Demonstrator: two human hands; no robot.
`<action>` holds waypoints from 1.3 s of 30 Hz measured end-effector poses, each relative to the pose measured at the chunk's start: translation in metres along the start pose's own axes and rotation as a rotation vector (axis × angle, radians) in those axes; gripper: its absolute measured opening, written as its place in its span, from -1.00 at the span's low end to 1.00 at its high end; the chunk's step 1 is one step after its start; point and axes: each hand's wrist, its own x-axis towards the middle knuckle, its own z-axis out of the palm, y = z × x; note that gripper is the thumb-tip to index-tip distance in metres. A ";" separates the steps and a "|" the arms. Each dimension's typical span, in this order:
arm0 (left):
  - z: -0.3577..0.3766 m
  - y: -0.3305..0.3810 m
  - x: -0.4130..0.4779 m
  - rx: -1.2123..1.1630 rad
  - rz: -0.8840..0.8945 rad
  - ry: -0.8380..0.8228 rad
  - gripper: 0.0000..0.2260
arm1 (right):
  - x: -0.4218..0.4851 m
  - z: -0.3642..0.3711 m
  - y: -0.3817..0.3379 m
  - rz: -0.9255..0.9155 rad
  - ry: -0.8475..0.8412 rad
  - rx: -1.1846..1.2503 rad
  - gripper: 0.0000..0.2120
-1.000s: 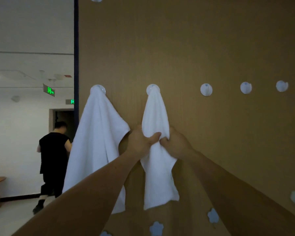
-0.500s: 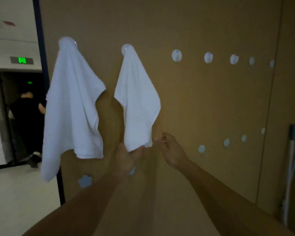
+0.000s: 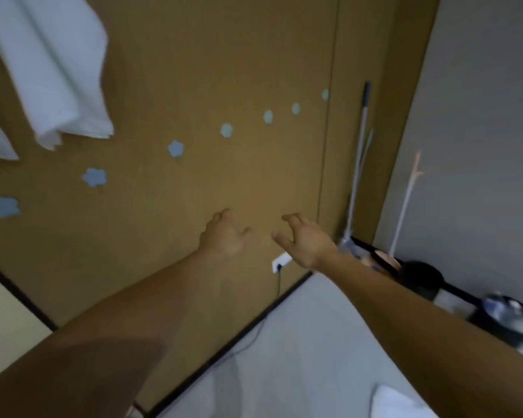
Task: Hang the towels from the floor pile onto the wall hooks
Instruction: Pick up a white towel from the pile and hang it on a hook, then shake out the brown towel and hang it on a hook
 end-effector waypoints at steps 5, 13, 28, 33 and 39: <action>0.110 0.076 -0.071 0.128 0.186 -0.229 -0.46 | -0.116 -0.010 0.110 0.258 -0.018 -0.057 -0.41; 0.275 0.162 -0.163 0.240 0.438 -0.684 -0.33 | -0.291 -0.018 0.252 0.730 -0.066 -0.101 -0.47; 0.522 0.205 -0.227 0.358 0.609 -1.121 -0.49 | -0.426 0.048 0.412 1.387 -0.198 0.065 -0.61; 0.631 0.188 -0.263 0.358 0.594 -1.149 -0.54 | -0.462 0.131 0.505 1.567 -0.189 0.254 -0.66; 0.794 0.152 -0.309 0.329 0.574 -1.117 -0.57 | -0.506 0.264 0.629 1.563 -0.190 0.252 -0.70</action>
